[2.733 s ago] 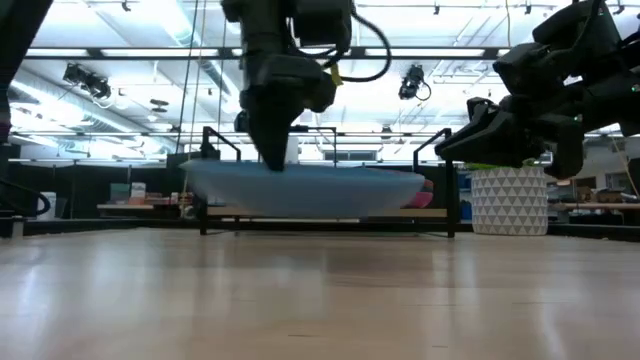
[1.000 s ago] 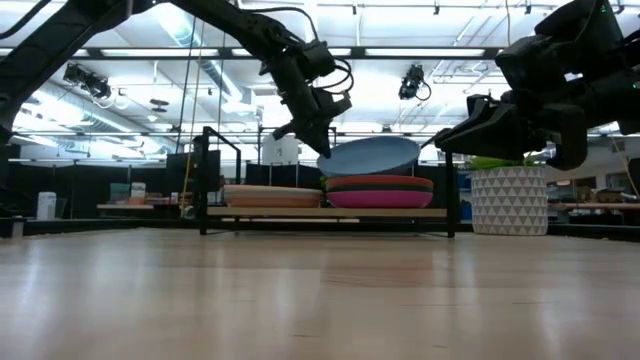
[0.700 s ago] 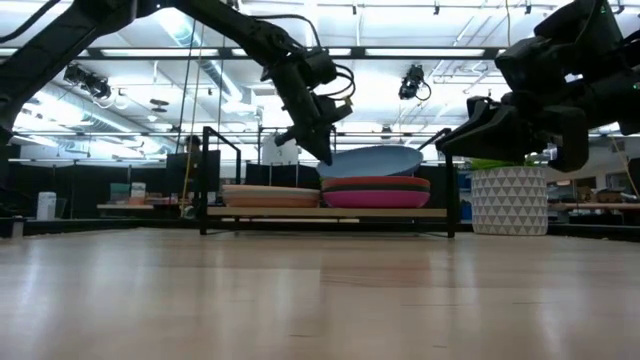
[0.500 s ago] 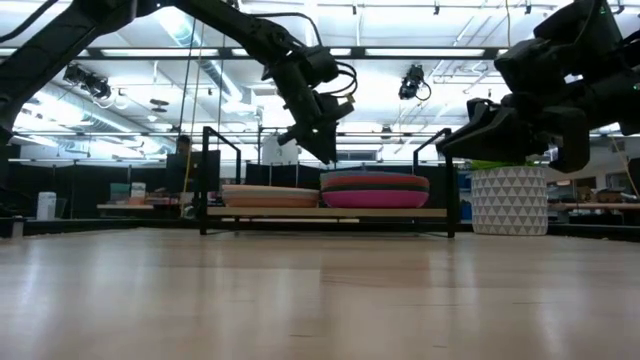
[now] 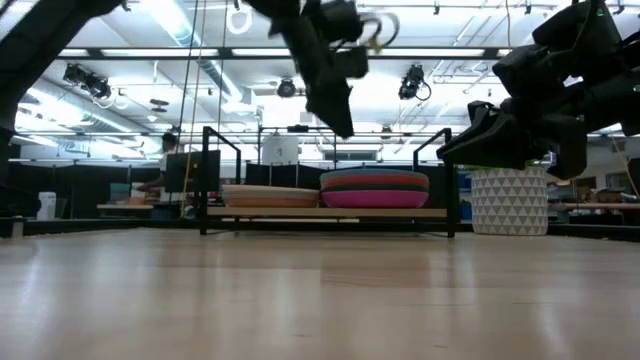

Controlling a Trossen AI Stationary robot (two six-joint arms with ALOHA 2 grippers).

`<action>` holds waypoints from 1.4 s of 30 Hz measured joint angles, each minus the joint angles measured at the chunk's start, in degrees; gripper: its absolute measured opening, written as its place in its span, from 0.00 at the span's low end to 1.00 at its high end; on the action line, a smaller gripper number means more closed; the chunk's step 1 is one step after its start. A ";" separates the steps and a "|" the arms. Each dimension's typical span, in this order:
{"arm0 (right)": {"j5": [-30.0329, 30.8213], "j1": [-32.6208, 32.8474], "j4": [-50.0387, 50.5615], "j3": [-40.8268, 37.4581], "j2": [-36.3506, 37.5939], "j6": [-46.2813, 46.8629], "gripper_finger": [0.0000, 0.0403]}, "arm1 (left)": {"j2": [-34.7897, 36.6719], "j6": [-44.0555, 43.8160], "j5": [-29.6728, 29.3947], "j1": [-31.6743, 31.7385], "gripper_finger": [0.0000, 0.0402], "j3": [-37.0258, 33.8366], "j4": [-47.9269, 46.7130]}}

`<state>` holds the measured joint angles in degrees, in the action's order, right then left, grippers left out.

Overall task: Place and stack plates onto a shelf
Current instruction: Stack the gray plate on top of the light orange plate on the shelf

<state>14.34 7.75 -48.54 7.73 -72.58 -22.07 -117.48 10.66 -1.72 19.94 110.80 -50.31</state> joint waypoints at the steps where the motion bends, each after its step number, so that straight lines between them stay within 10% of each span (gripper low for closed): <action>1: 0.03 0.00 0.26 0.00 0.00 -0.13 0.21 | 0.45 -0.13 0.00 -1.98 0.38 0.00 -2.08; 16: -0.31 0.00 -1.52 0.00 0.00 -4.56 0.21 | 1.10 -29.03 1.59 -28.63 0.35 -6.65 -16.07; 42: -6.83 -3.63 -9.39 0.02 0.00 -15.27 0.21 | 15.31 -83.87 12.09 -46.42 0.35 -36.35 -12.38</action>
<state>7.51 4.12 -57.93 7.75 -72.58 -37.34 -102.17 -73.21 10.38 -26.47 74.46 -62.69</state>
